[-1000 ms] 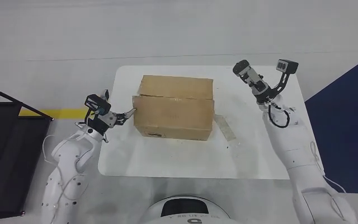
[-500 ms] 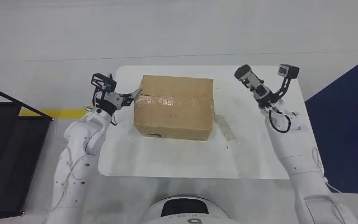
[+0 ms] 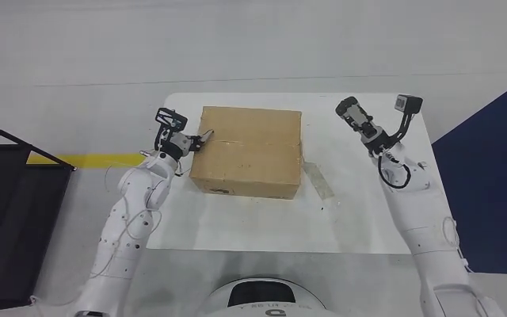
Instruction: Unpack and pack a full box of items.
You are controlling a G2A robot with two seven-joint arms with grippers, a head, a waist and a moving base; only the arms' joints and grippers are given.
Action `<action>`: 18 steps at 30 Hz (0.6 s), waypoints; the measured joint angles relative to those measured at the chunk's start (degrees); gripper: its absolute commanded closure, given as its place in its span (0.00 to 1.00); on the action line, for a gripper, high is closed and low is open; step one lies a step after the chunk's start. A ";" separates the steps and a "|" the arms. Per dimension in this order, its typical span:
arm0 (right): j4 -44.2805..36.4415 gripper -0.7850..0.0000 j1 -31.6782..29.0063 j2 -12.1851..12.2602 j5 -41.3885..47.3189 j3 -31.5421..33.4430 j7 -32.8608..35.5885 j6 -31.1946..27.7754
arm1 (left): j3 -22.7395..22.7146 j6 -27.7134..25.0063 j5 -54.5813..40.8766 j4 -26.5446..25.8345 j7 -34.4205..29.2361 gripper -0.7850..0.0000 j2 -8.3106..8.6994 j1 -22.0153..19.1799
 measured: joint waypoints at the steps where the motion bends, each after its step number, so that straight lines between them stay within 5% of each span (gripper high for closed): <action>1: -0.02 0.00 0.01 0.00 -0.24 0.02 -0.08 0.14 | 0.09 0.30 -0.29 0.08 0.08 0.00 -0.04 -0.01; 13: -1.21 0.00 -0.56 0.03 -0.80 0.06 -0.02 -0.38 | 0.19 0.67 -0.78 -0.02 0.16 0.00 -0.08 0.09; 18: -9.11 0.00 -6.12 0.75 -20.32 6.40 -7.27 -7.20 | 0.19 0.67 -0.78 -0.02 0.16 0.00 -0.08 0.09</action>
